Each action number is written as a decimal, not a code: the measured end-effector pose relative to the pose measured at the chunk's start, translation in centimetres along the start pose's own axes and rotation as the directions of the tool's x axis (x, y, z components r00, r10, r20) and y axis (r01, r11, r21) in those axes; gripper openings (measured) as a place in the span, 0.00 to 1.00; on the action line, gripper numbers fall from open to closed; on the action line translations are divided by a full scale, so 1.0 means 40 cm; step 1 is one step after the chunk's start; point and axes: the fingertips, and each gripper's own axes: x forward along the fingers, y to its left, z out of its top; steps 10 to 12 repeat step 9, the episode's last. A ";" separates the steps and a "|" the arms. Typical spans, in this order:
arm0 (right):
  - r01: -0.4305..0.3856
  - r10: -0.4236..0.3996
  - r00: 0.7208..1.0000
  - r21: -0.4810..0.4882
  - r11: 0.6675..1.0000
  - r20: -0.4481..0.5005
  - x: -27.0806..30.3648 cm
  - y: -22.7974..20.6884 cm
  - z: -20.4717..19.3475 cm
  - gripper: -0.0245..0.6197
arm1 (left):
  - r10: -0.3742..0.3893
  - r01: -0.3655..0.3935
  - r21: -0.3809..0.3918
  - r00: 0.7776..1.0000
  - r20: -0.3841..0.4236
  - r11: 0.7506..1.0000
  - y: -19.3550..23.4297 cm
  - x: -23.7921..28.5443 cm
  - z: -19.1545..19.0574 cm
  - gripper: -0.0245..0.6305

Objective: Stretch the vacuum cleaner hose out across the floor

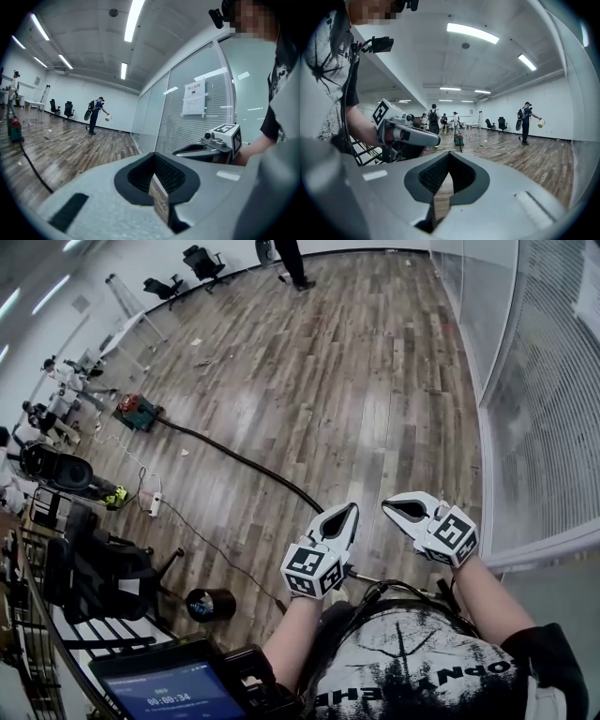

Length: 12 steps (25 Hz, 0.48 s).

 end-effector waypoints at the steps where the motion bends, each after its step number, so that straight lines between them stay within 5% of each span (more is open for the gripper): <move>1: -0.001 0.001 1.000 0.000 1.000 0.000 0.000 -0.001 0.000 0.05 | 0.001 -0.001 0.002 1.000 -0.002 1.000 -0.003 0.000 -0.002 0.04; 12: 0.001 -0.001 1.000 0.018 1.000 -0.001 -0.006 -0.011 -0.013 0.05 | 0.012 -0.012 0.002 1.000 -0.019 1.000 -0.008 0.008 -0.014 0.04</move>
